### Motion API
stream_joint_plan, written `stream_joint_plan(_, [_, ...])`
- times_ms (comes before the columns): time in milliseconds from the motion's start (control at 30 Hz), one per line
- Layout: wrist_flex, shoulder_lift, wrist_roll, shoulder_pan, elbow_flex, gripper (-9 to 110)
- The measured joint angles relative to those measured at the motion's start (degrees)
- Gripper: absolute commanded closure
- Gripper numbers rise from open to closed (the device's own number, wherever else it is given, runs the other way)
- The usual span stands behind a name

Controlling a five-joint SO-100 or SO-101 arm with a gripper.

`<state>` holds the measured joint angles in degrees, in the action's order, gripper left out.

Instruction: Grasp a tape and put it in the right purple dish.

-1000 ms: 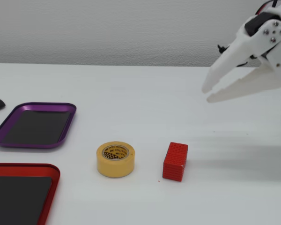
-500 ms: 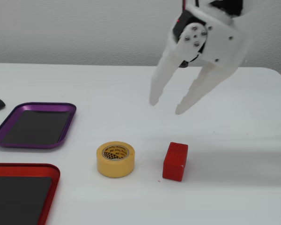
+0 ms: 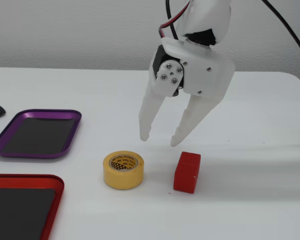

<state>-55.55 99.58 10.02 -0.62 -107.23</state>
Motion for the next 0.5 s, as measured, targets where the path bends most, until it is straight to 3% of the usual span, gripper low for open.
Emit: stream_joint_plan(500, [8.26,-9.67,0.09,2.11,0.7,89])
